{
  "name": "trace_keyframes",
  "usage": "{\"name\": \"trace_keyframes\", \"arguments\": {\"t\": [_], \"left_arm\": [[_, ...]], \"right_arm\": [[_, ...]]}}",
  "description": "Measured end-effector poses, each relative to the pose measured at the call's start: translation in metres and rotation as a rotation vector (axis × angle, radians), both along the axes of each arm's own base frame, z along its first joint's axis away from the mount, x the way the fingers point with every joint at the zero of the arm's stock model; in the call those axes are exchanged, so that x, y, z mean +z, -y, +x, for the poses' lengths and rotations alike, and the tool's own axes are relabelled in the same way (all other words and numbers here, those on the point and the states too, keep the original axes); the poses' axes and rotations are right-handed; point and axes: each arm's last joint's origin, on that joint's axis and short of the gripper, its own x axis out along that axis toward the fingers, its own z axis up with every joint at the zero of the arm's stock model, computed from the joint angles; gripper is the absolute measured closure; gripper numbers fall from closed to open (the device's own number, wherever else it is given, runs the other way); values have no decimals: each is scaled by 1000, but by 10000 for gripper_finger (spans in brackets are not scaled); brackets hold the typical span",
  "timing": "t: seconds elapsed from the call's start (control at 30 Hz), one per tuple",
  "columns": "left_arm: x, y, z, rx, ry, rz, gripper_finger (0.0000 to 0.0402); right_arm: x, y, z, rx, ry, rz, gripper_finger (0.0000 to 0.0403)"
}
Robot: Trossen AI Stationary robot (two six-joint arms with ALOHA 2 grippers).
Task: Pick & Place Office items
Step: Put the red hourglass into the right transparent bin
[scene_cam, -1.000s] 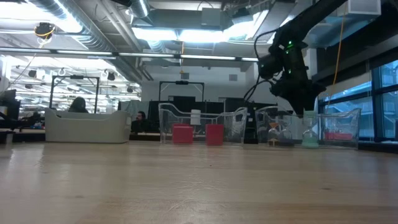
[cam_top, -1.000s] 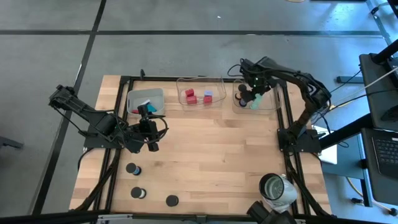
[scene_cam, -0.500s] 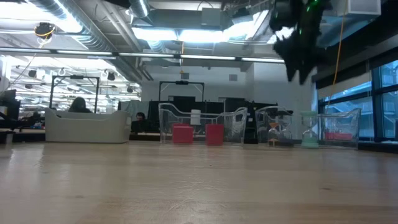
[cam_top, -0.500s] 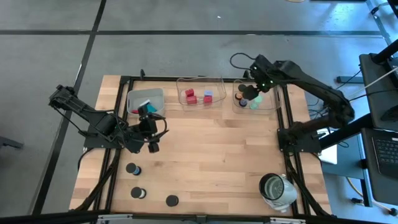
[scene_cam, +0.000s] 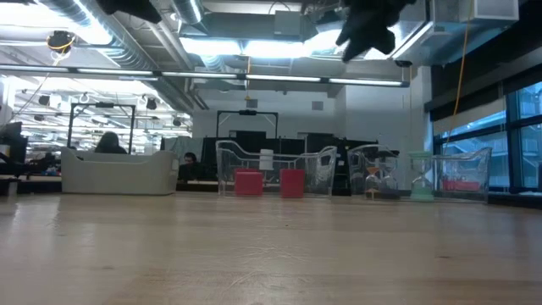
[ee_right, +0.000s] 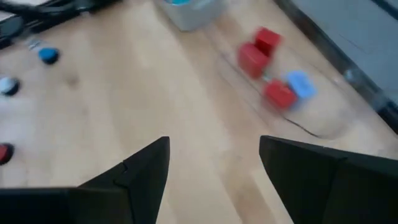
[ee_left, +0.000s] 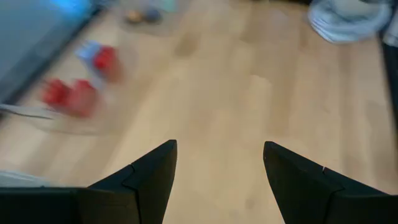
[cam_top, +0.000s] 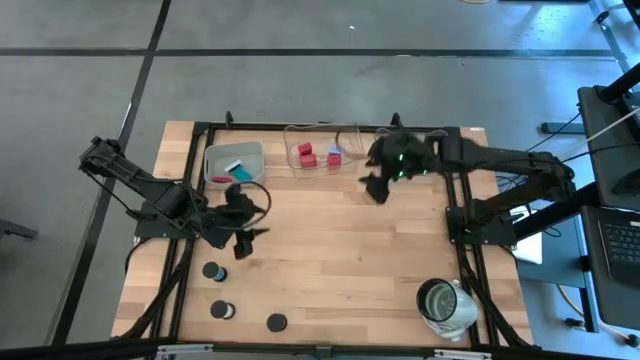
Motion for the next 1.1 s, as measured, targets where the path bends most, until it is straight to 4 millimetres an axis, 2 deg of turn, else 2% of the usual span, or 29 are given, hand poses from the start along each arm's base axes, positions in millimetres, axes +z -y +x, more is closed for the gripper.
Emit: {"name": "trace_keyframes", "arguments": {"t": [0.2,0.4,0.6,0.73,0.97,1.1], "left_arm": [[-18,29,16,-192,-63,-59,157],[-41,72,38,-380,-75,-107,123],[-58,107,51,-488,-31,-197,95],[-65,123,48,-573,-45,-208,91],[-82,145,50,-746,-18,-45,95],[-93,156,54,-807,-4,-27,95]], "right_arm": [[-16,-52,21,28,-28,-109,150],[-29,-88,30,-7,-29,-93,150],[-38,-111,32,-29,-31,-17,150],[-43,-124,31,-35,-33,17,150],[-50,-141,31,-63,-29,16,151],[-56,-149,32,-64,-43,27,151]]}}
